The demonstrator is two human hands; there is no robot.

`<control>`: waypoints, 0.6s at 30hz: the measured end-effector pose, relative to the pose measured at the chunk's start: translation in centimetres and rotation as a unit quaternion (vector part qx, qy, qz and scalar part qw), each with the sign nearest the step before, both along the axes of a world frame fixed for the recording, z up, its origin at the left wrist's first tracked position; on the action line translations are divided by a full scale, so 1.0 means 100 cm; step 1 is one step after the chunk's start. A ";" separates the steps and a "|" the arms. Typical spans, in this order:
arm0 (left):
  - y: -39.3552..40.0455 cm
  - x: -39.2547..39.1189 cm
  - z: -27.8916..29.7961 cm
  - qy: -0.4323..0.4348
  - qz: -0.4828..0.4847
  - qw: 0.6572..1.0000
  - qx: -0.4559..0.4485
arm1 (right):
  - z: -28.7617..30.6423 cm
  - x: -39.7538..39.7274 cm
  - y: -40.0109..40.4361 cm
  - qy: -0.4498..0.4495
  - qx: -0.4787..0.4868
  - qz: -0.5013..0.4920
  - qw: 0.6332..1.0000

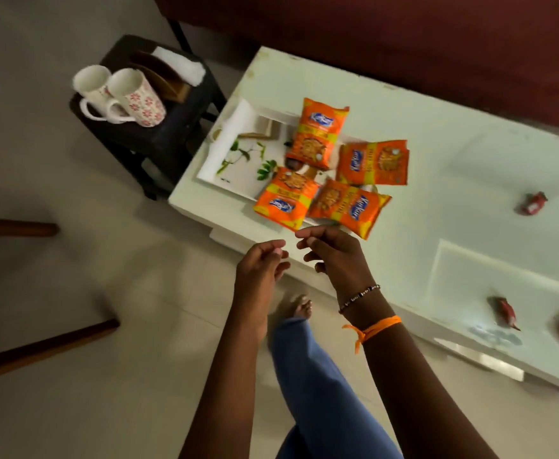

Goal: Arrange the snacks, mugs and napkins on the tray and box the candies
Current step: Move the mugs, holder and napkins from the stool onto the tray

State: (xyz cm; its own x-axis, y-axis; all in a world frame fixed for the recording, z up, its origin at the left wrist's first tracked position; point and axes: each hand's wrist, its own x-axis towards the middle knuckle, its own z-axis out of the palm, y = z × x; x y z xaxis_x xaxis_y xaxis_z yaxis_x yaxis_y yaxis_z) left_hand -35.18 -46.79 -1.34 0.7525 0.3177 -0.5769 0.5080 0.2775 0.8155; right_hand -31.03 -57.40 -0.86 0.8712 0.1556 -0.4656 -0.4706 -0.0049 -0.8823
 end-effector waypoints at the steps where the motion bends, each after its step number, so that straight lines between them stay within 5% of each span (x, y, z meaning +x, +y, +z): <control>1: 0.014 0.009 -0.001 0.003 0.008 1.000 -0.001 | -0.001 0.008 0.013 -0.004 0.003 -0.014 1.000; 10: 0.122 0.105 -0.025 0.059 -0.017 0.998 0.015 | -0.024 0.098 0.116 0.019 -0.037 -0.068 0.997; 18: 0.227 0.166 -0.058 0.056 0.041 0.997 0.017 | -0.063 0.162 0.220 0.009 -0.081 0.018 0.997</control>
